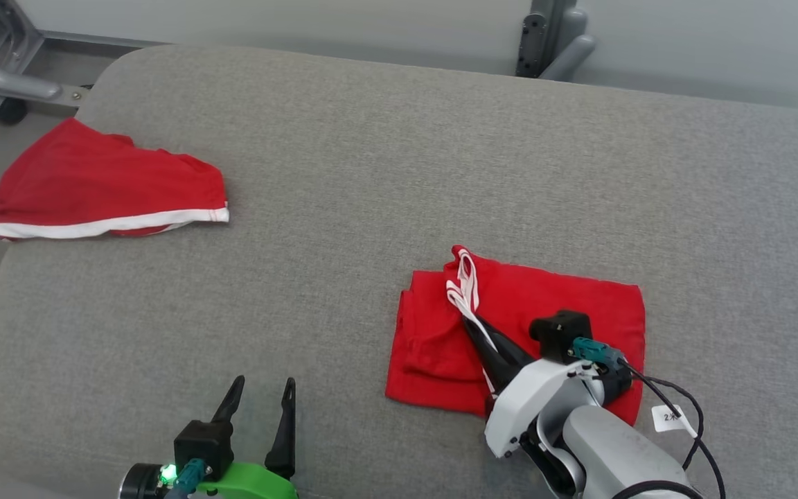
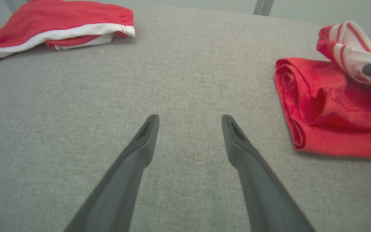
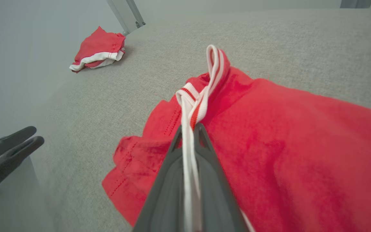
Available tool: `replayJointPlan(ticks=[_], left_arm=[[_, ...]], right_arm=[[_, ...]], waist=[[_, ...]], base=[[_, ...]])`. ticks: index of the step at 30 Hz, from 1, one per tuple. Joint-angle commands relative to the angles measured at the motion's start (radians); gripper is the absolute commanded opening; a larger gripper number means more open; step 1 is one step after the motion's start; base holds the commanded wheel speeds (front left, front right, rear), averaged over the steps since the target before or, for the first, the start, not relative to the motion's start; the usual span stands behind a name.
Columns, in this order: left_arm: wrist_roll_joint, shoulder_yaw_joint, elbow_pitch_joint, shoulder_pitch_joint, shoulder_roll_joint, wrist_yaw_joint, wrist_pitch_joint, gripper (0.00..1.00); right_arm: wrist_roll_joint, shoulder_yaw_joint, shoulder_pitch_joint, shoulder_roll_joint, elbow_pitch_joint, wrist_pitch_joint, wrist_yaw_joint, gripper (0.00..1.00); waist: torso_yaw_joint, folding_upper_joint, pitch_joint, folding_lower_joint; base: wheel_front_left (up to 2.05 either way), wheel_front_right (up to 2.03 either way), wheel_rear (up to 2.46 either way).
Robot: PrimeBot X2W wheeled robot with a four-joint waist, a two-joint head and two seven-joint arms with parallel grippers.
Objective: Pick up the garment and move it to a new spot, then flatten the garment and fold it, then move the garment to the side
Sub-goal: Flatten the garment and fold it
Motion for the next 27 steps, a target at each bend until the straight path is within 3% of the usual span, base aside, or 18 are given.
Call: replayJointPlan(ticks=[1,6,7,8,12,19,27], left_arm=[[0.006,-0.001,0.004,0.002,0.004,0.000,0.001,1.00],[0.005,-0.003,0.007,0.011,0.003,0.006,0.001,1.00],[0.003,-0.002,0.007,0.010,0.003,0.007,0.001,1.00],[0.002,0.001,0.007,0.008,0.003,0.009,0.001,1.00],[-0.002,0.011,0.002,0.001,0.004,0.015,0.001,1.00],[0.003,0.034,-0.008,-0.010,0.003,0.022,0.001,1.00],[0.011,0.050,-0.019,-0.014,0.004,0.026,0.001,1.00]], right_arm=[[0.016,0.013,-0.015,-0.001,0.009,-0.008,0.000,0.00],[0.059,0.043,-0.044,0.000,-0.007,-0.008,0.000,0.00],[0.071,0.044,-0.047,0.000,-0.015,-0.008,0.000,0.60],[0.077,0.043,-0.052,0.000,-0.029,-0.008,0.000,1.00],[0.059,-0.006,-0.047,-0.002,-0.092,-0.007,0.000,1.00],[-0.053,-0.230,0.029,-0.001,-0.225,-0.007,0.000,1.00],[-0.167,-0.377,0.131,-0.001,-0.241,-0.007,0.000,1.00]], waist=[[0.065,0.0000,0.008,0.0000],[0.079,0.0000,0.013,0.0000],[0.078,0.0000,0.014,0.0000],[0.073,0.0000,0.016,0.0000],[0.038,0.0000,0.019,0.0000],[-0.040,0.0000,0.013,0.0000],[-0.084,0.0000,0.006,0.0000]], base=[[0.00,0.00,0.00],[0.00,0.00,0.00],[0.00,0.00,0.00],[0.00,0.00,0.00],[0.00,0.00,0.00],[0.00,0.00,0.00],[0.00,0.00,0.00]])
